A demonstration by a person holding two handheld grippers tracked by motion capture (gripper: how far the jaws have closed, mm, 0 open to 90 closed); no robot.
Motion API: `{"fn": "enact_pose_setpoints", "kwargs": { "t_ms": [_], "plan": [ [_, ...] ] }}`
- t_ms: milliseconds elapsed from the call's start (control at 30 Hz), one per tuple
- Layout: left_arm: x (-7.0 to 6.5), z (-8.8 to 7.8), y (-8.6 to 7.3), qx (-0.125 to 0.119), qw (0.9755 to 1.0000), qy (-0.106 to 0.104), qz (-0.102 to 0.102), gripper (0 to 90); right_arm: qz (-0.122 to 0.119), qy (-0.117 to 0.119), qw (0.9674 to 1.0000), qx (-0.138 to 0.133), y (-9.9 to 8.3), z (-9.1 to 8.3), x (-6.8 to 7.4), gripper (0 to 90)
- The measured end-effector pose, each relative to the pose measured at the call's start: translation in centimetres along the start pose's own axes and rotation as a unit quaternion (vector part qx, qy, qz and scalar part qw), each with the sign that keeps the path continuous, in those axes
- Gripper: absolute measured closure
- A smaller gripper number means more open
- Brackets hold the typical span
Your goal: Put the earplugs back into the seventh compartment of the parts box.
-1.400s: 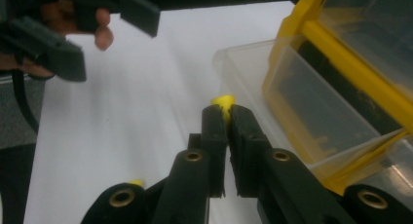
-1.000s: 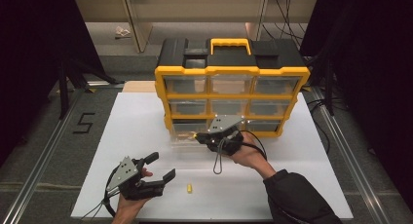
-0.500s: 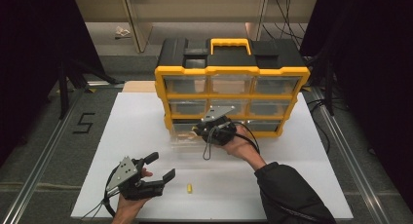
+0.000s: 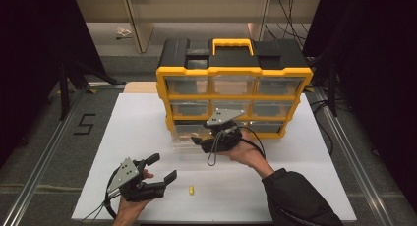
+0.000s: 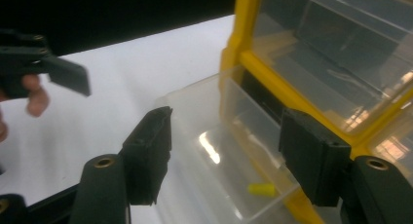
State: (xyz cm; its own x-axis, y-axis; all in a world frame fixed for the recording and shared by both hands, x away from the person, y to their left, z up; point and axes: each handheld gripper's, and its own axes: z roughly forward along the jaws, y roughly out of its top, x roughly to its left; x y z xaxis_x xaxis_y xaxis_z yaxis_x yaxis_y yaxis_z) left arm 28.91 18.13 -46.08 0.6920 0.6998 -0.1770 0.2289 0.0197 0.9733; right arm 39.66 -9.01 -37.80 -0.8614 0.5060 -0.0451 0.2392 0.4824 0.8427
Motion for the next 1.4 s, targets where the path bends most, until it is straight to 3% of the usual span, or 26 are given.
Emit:
{"fn": "enact_pose_setpoints", "kwargs": {
  "t_ms": [300,767,1133,1400],
  "plan": [
    [0.0,0.0,0.0,-0.001,1.0000,0.000,0.001,15.1,-0.013,0.024,0.9996,0.002,-1.2,-0.4,2.0,35.9],
    [0.0,0.0,0.0,-0.002,1.0000,0.001,0.001,15.1,-0.033,0.071,0.9965,0.030,-3.8,0.2,4.9,32.3],
    [0.0,-0.1,0.0,-0.006,1.0000,0.003,0.002,15.1,-0.062,0.096,0.9897,0.086,-5.9,2.5,6.6,33.1],
    [0.0,-0.1,0.0,-0.005,1.0000,0.003,0.004,15.1,-0.075,0.116,0.9816,0.132,-7.7,4.4,7.1,36.9]
  ]
}}
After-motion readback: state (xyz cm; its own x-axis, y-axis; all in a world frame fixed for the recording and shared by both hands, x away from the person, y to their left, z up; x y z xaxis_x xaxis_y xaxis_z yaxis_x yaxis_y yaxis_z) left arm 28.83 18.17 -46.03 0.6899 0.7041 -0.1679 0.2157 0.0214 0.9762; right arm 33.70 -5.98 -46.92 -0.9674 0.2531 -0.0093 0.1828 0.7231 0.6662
